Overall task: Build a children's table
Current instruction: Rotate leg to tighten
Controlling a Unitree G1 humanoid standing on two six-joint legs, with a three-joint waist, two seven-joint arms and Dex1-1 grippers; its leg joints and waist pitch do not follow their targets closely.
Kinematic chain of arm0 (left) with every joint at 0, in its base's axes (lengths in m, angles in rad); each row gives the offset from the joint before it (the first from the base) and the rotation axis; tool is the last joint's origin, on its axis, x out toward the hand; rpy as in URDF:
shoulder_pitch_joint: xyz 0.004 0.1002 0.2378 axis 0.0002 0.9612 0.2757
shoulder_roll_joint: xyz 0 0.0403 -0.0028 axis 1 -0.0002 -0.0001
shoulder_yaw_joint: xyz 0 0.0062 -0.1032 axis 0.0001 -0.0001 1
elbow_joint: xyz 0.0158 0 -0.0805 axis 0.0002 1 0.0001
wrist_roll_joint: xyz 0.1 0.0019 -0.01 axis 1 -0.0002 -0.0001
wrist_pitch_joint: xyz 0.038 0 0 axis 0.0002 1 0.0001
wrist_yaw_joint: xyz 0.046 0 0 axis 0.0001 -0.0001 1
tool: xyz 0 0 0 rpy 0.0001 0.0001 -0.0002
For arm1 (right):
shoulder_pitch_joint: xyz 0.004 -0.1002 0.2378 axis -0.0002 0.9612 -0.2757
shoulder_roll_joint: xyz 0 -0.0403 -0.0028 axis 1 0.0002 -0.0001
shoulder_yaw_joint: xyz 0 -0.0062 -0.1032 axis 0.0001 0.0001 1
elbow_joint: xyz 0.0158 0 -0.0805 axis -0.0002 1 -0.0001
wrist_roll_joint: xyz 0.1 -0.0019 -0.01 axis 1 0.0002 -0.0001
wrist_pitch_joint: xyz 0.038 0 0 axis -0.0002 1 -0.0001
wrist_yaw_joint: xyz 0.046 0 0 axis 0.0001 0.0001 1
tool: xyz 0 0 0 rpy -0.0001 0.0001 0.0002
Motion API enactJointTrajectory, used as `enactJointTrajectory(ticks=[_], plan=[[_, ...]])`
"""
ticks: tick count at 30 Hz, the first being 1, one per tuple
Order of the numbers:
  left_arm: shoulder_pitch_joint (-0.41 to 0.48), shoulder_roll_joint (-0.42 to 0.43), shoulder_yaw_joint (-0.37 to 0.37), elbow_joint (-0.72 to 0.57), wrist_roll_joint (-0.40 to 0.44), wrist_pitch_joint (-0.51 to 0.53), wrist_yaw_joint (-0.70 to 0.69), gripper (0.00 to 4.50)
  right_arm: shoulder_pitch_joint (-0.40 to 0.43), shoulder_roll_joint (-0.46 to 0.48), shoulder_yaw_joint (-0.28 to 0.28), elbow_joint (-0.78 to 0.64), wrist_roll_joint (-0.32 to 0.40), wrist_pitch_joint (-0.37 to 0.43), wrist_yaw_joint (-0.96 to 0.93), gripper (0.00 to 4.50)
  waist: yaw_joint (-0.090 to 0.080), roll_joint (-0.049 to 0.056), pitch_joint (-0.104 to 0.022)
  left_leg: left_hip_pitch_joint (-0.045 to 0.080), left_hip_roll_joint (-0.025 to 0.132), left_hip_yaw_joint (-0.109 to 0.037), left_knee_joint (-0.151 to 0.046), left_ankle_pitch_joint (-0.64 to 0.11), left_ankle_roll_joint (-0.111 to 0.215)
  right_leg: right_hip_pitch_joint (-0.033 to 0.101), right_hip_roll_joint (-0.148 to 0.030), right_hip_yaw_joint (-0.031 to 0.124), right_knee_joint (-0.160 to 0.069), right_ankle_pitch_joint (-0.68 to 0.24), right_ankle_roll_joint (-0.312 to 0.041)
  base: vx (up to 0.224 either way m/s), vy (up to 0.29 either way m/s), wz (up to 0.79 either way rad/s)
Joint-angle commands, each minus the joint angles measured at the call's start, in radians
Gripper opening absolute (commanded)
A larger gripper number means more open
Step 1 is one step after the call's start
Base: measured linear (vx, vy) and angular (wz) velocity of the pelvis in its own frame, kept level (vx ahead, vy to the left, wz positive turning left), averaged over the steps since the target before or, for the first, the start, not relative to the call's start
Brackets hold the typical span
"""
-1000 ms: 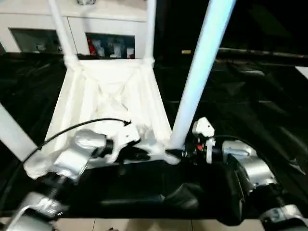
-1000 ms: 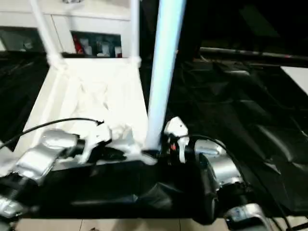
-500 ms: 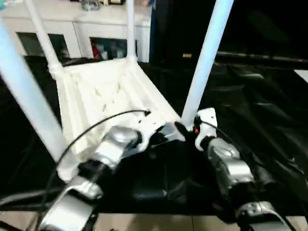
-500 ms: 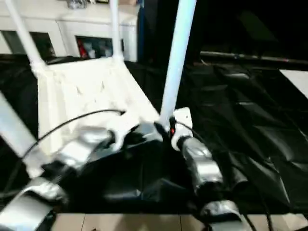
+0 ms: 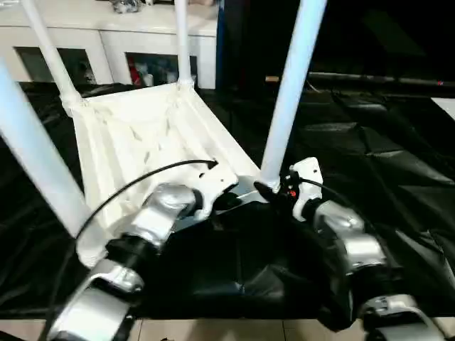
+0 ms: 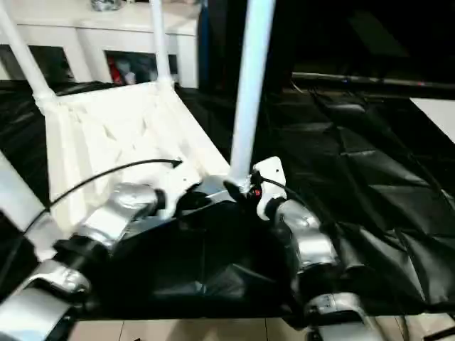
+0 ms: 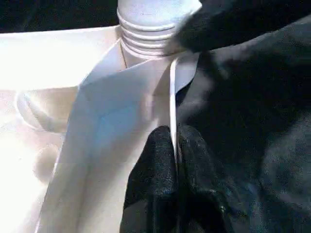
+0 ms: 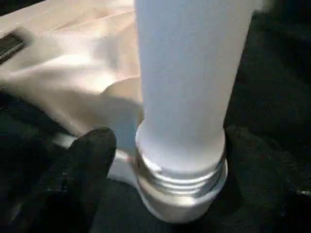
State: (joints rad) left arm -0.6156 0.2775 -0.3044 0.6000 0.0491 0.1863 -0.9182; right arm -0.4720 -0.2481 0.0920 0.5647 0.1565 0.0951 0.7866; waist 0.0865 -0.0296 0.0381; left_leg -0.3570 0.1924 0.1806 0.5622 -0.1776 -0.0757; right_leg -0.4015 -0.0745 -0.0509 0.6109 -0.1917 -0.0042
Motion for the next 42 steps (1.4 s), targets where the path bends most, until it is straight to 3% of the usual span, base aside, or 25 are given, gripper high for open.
enactJointTrajectory(ticks=[1, 4, 6, 9, 14, 15, 17, 26, 32, 34, 35, 39, 40, 41, 42], plan=[[0.043, 0.013, -0.015, -0.037, -0.053, -0.025, -0.106, 0.0, 0.012, -0.015, 0.051, -0.062, 0.028, 0.028, 0.125, 4.04, 0.006, -0.012, -0.05, -0.004, 0.034, -0.011, -0.056, -0.193, 0.063, 0.048, -0.065, 0.041, -0.087, -0.277, -0.146, 0.0, 0.0, 0.0], [0.083, 0.075, -0.035, -0.116, -0.095, 0.008, -0.244, 0.0, 0.027, -0.069, 0.074, -0.096, 0.022, 0.042, 0.238, 4.04, 0.005, -0.006, -0.052, 0.001, 0.039, -0.008, -0.054, -0.176, 0.068, 0.044, -0.064, 0.041, -0.074, -0.185, -0.199, 0.0, 0.0, 0.0], [0.088, 0.082, -0.036, -0.124, -0.1, 0.006, -0.263, 0.0, 0.027, -0.073, 0.076, -0.096, 0.019, 0.042, 0.247, 4.04, 0.005, -0.004, -0.052, 0.005, 0.041, -0.006, -0.052, -0.165, 0.071, 0.041, -0.06, 0.04, -0.068, -0.128, -0.224, 0.0, 0.0, 0.0], [0.104, 0.104, -0.033, -0.158, -0.12, 0.029, -0.319, 0.0, 0.027, -0.094, 0.104, -0.098, 0.014, 0.044, 0.282, 4.04, 0.008, -0.006, -0.053, 0.004, 0.041, -0.005, -0.051, -0.157, 0.069, 0.045, -0.062, 0.039, -0.061, -0.09, -0.244, 0.0, 0.0, 0.0], [0.113, 0.115, -0.028, -0.179, -0.126, 0.038, -0.333, 0.0, 0.028, -0.112, 0.123, -0.102, -0.001, 0.041, 0.321, 4.04, 0.009, -0.008, -0.05, 0.002, 0.039, -0.003, -0.05, -0.172, 0.063, 0.047, -0.066, 0.042, -0.066, -0.134, -0.229, 0.0, 0.0, 0.0], [0.113, 0.116, -0.027, -0.178, -0.125, 0.037, -0.331, 0.0, 0.027, -0.114, 0.125, -0.099, -0.005, 0.038, 0.325, 3.8, 0.009, -0.009, -0.05, 0.002, 0.039, -0.003, -0.05, -0.18, 0.059, 0.047, -0.067, 0.042, -0.068, -0.156, -0.221, 0.0, 0.0, 0.0], [0.113, 0.116, -0.024, -0.177, -0.123, 0.038, -0.332, 0.0, 0.024, -0.114, 0.124, -0.094, -0.007, 0.036, 0.325, 3.8, 0.008, -0.01, -0.049, 0.002, 0.038, -0.004, -0.051, -0.186, 0.054, 0.046, -0.067, 0.042, -0.071, -0.182, -0.21, 0.0, 0.0, 0.0], [0.112, 0.113, -0.015, -0.18, -0.121, 0.051, -0.328, 0.0, 0.018, -0.112, 0.118, -0.083, 0.005, 0.039, 0.339, 2.92, 0.007, -0.012, -0.052, 0.002, 0.038, -0.003, -0.047, -0.154, 0.066, 0.047, -0.065, 0.042, -0.065, -0.134, -0.222, 0.0, 0.0, 0.0], [0.115, 0.092, -0.013, -0.166, -0.11, 0.058, -0.285, 0.0, 0.037, -0.084, 0.095, -0.075, 0.016, 0.038, 0.295, 2.79, 0.006, -0.012, -0.053, 0.001, 0.038, -0.003, -0.046, -0.145, 0.069, 0.047, -0.065, 0.042, -0.063, -0.126, -0.222, 0.0, 0.0, 0.0], [0.099, 0.059, -0.01, -0.124, -0.08, 0.052, -0.209, 0.0, 0.038, -0.05, 0.069, -0.037, 0.004, 0.021, 0.204, 2.78, 0.002, -0.011, -0.05, 0.002, 0.037, -0.003, -0.048, -0.166, 0.059, 0.044, -0.065, 0.042, -0.069, -0.158, -0.221, 0.0, 0.0, 0.0], [0.092, 0.045, -0.009, -0.106, -0.068, 0.053, -0.18, 0.0, 0.04, -0.035, 0.055, -0.027, 0.004, 0.02, 0.161, 2.77, 0.0, -0.015, -0.047, 0.001, 0.036, -0.003, -0.05, -0.189, 0.049, 0.046, -0.067, 0.042, -0.074, -0.207, -0.209, 0.0, 0.0, 0.0], [0.048, -0.015, -0.003, -0.017, -0.023, 0.062, -0.043, 0.0, 0.039, 0.033, 0.001, 0.035, -0.005, 0.009, -0.026, 2.77, 0.0, -0.015, -0.042, 0.01, 0.034, -0.008, -0.056, -0.267, 0.017, 0.039, -0.071, 0.044, -0.094, -0.399, -0.144, 0.0, 0.0, 0.0], [0.012, -0.061, 0.007, 0.045, -0.001, 0.071, 0.057, 0.0, 0.031, 0.08, -0.025, 0.071, -0.019, 0.008, -0.159, 2.77, -0.001, -0.011, -0.042, 0.011, 0.034, -0.008, -0.057, -0.271, 0.015, 0.036, -0.07, 0.045, -0.096, -0.409, -0.138, 0.0, 0.0, 0.0], [0.01, -0.063, 0.008, 0.048, 0.0, 0.073, 0.063, 0.0, 0.03, 0.083, -0.027, 0.074, -0.02, 0.009, -0.168, 2.76, -0.004, -0.009, -0.038, 0.019, 0.032, -0.005, -0.057, -0.294, 0.002, 0.024, -0.067, 0.046, -0.104, -0.445, -0.13, 0.0, 0.0, 0.0], [-0.011, -0.093, 0.017, 0.083, 0.01, 0.089, 0.127, 0.0, 0.018, 0.111, -0.043, 0.098, -0.033, 0.017, -0.258, 2.76, -0.006, -0.013, -0.04, 0.016, 0.03, -0.01, -0.059, -0.302, -0.005, 0.031, -0.07, 0.044, -0.104, -0.477, -0.118, 0.0, 0.0, 0.0]])
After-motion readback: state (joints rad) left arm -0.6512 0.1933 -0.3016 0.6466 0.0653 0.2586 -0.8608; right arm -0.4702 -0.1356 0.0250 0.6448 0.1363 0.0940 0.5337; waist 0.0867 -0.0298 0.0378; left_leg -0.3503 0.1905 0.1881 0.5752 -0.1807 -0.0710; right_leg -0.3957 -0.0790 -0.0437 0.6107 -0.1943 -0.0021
